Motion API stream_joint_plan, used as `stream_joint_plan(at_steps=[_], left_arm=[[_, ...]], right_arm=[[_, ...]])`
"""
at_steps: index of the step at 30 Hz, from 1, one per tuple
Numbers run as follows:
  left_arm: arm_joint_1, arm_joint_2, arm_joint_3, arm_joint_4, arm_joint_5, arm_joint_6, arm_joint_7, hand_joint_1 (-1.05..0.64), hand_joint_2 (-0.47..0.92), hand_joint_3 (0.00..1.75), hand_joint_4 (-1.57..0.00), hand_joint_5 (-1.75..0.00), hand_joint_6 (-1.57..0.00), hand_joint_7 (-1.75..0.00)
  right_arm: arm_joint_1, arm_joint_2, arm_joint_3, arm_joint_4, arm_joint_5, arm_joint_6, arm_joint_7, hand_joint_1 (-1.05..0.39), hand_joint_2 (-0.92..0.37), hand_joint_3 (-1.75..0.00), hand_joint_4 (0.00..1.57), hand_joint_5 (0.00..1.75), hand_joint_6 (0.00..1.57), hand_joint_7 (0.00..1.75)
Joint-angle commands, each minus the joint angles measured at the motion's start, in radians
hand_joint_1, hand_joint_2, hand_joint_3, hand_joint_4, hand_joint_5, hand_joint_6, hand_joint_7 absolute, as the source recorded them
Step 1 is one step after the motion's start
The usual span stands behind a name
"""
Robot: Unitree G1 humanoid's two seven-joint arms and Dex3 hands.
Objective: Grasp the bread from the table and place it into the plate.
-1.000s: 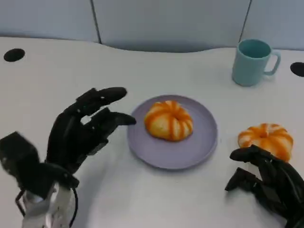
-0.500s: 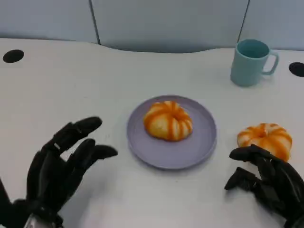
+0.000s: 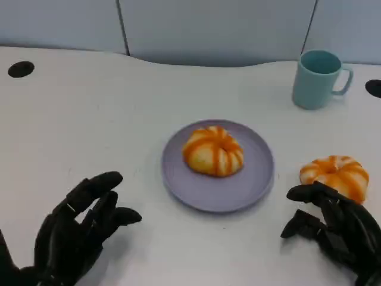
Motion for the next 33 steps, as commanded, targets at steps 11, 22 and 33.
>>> stream_joint_plan(at_steps=[11, 22, 33], left_arm=[[-0.009, 0.008, 0.024, 0.016, -0.003, 0.042, -0.005, -0.31, 0.91, 0.08, -0.59, -1.50, -0.63, -0.97], [-0.021, -0.019, 0.034, 0.042, 0.024, -0.005, -0.016, -0.35, 0.92, 0.05, -0.62, -1.49, -0.66, -0.95], [-0.048, -0.014, 0.046, 0.072, 0.035, -0.025, -0.024, -0.34, 0.92, 0.06, -0.61, -1.50, -0.67, -0.94]], right_arm=[[0.006, -0.015, -0.010, 0.015, -0.010, 0.003, -0.005, -0.47, -0.92, -0.17, 0.63, 1.46, 0.67, 1.00], [-0.006, -0.033, -0.021, 0.047, -0.003, -0.002, 0.043, -0.46, -0.92, -0.17, 0.62, 1.45, 0.64, 0.99], [-0.012, -0.028, -0.018, 0.050, -0.016, -0.009, 0.024, -0.46, -0.92, -0.18, 0.62, 1.44, 0.65, 0.99]])
